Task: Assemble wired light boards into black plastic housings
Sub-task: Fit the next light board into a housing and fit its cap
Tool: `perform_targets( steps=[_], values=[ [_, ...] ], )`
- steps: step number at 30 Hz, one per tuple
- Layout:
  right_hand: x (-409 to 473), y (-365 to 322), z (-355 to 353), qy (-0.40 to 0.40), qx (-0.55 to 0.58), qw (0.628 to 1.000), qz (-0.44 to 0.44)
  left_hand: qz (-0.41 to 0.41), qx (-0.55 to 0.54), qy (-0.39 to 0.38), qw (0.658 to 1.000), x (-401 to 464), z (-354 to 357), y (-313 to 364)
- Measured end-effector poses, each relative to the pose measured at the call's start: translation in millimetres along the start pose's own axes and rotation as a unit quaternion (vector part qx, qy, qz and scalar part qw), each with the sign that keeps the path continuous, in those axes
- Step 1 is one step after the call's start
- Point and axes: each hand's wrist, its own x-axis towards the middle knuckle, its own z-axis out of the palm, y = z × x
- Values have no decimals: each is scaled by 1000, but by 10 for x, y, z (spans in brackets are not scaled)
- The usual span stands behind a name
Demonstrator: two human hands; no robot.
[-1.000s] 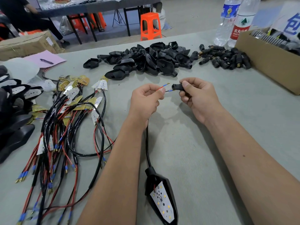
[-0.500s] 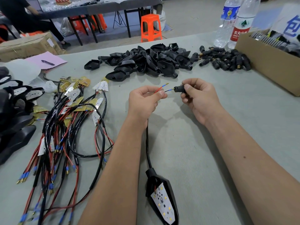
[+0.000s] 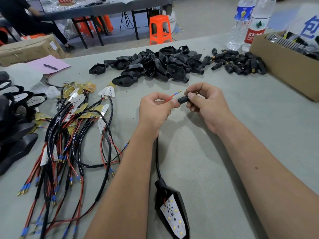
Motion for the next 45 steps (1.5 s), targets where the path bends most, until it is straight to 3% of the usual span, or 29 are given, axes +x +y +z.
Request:
perform_targets(
  steps=[5, 9, 13, 16, 19, 26, 31, 41, 45],
  values=[
    [16, 21, -7, 29, 22, 999, -3, -25, -11, -7, 1000, 40, 3, -21],
    [1, 9, -12, 5, 72, 997, -1, -14, -10, 13, 1000, 43, -8, -51],
    [-13, -3, -18, -7, 95, 995, 12, -8, -67, 27, 997, 16, 11, -47],
    [-12, -13, -25, 21, 113, 993, 14, -35, -104, -4, 994, 18, -4, 0],
    [-8, -22, -34, 31, 136, 990, 19, -49, -87, -33, 994, 3, -28, 24],
    [-22, -55, -45, 33, 200, 979, 7, -55, -65, -17, 996, -17, -3, 51],
    [-21, -86, -66, 46, 241, 969, 11, -64, -38, -62, 995, -21, -28, 65],
    [-25, -85, -43, 26, 244, 969, 25, -97, -195, 55, 974, 43, -34, 40],
    [-20, -80, -42, 30, 236, 971, 25, -96, -222, 67, 968, 47, -21, 55]
  ],
)
